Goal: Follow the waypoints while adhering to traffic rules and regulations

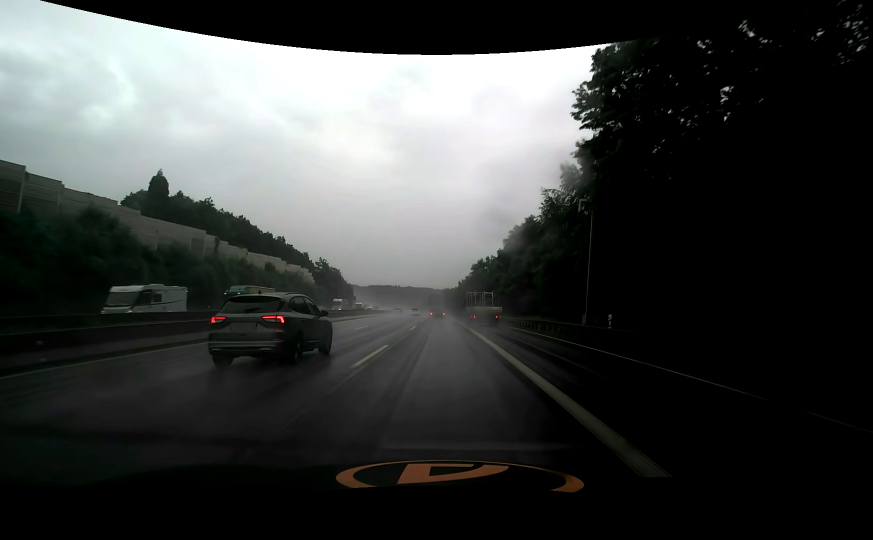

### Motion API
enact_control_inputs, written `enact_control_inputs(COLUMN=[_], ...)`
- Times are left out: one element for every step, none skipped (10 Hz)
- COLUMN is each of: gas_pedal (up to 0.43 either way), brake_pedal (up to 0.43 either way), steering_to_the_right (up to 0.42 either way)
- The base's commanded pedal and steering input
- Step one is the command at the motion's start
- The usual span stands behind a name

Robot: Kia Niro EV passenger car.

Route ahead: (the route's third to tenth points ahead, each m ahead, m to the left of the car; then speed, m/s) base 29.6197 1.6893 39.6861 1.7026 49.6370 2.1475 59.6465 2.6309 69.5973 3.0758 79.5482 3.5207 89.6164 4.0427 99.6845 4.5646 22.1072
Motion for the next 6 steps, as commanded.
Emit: enact_control_inputs(gas_pedal=[0.000,0.000,0.000,0.000,0.008,0.020], brake_pedal=[0.000,0.000,0.000,0.000,0.000,0.000], steering_to_the_right=[0.000,0.000,0.000,0.000,-0.001,-0.001])
